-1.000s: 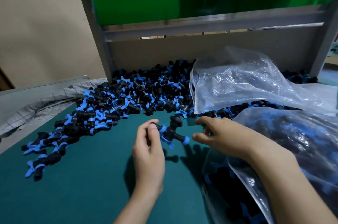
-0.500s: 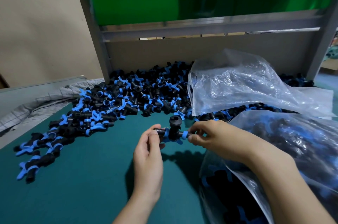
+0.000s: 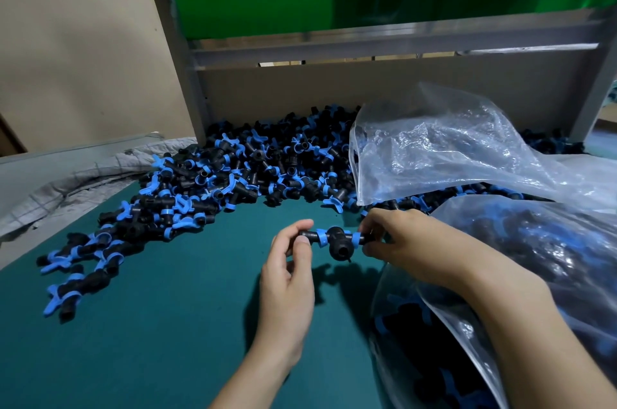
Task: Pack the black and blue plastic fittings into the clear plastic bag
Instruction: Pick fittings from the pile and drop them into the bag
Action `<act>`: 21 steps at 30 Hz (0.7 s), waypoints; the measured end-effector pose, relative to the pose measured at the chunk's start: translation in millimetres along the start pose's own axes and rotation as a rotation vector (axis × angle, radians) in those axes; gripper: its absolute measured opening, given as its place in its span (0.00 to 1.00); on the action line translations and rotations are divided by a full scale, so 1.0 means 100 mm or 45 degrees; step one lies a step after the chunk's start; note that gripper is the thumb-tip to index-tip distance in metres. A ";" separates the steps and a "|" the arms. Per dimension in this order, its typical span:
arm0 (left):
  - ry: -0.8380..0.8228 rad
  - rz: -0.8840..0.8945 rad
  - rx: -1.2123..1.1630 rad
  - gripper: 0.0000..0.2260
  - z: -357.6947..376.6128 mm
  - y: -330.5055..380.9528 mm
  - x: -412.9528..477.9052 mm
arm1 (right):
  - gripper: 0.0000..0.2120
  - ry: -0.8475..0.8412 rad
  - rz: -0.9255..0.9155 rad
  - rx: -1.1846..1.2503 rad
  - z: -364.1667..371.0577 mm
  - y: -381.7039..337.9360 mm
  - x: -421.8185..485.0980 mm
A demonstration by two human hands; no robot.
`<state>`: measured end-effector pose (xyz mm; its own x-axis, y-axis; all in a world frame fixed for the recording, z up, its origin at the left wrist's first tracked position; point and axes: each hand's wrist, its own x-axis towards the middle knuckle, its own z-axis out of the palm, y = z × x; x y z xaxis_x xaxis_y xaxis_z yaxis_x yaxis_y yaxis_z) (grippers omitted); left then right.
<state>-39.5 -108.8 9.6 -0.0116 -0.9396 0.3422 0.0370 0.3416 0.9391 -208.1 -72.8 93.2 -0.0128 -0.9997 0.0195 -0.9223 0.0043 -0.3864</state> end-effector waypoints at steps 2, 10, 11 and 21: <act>-0.003 -0.008 -0.002 0.11 0.00 -0.01 0.00 | 0.06 0.000 -0.004 -0.013 0.00 0.00 0.00; 0.000 -0.048 0.004 0.10 0.00 -0.03 0.01 | 0.05 -0.005 -0.009 -0.024 0.01 0.01 0.01; 0.002 -0.053 0.002 0.10 0.00 -0.03 0.02 | 0.05 -0.006 -0.010 -0.023 0.00 0.01 0.01; 0.008 -0.068 -0.005 0.10 0.00 -0.05 0.02 | 0.07 -0.016 -0.007 -0.015 0.00 0.00 0.01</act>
<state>-39.5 -112.4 5.7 -0.0078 -0.9566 0.2913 0.0404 0.2907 0.9560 -208.4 -73.6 93.2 -0.0029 -0.9999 0.0101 -0.9269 -0.0011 -0.3753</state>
